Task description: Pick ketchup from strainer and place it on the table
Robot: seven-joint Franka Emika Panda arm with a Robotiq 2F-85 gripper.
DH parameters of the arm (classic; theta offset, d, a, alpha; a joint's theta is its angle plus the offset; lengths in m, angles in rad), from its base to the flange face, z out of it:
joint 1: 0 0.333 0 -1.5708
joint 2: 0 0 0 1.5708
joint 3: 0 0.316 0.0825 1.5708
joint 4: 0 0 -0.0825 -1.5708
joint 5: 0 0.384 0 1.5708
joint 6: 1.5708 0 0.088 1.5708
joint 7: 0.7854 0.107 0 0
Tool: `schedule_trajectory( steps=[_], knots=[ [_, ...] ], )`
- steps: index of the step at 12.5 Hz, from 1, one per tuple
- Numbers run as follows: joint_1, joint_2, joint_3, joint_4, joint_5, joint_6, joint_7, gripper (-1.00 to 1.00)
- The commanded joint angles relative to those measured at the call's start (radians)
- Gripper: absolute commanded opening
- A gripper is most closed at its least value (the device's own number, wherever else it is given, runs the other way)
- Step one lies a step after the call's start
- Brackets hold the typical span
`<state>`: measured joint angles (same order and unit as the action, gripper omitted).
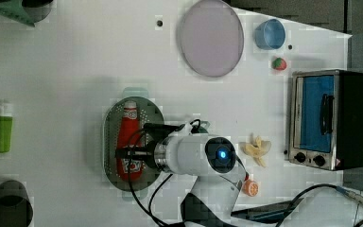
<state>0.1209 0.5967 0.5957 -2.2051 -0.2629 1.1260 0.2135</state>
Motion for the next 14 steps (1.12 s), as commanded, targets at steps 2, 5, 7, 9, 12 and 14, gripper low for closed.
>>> schedule_trajectory(
  steps=[2, 5, 7, 9, 12, 14],
  knots=[
    [0.004, -0.115, 0.030, 0.014, 0.006, -0.047, 0.073, 0.25],
    [-0.023, -0.281, 0.065, 0.020, 0.122, -0.230, 0.073, 0.25],
    [-0.038, -0.380, 0.063, 0.042, 0.231, -0.346, 0.039, 0.25],
    [-0.073, -0.452, 0.045, 0.067, 0.268, -0.446, -0.084, 0.25],
    [-0.141, -0.516, -0.031, 0.092, 0.268, -0.539, -0.255, 0.25],
    [-0.184, -0.534, -0.111, 0.094, 0.268, -0.547, -0.356, 0.25]
  ],
)
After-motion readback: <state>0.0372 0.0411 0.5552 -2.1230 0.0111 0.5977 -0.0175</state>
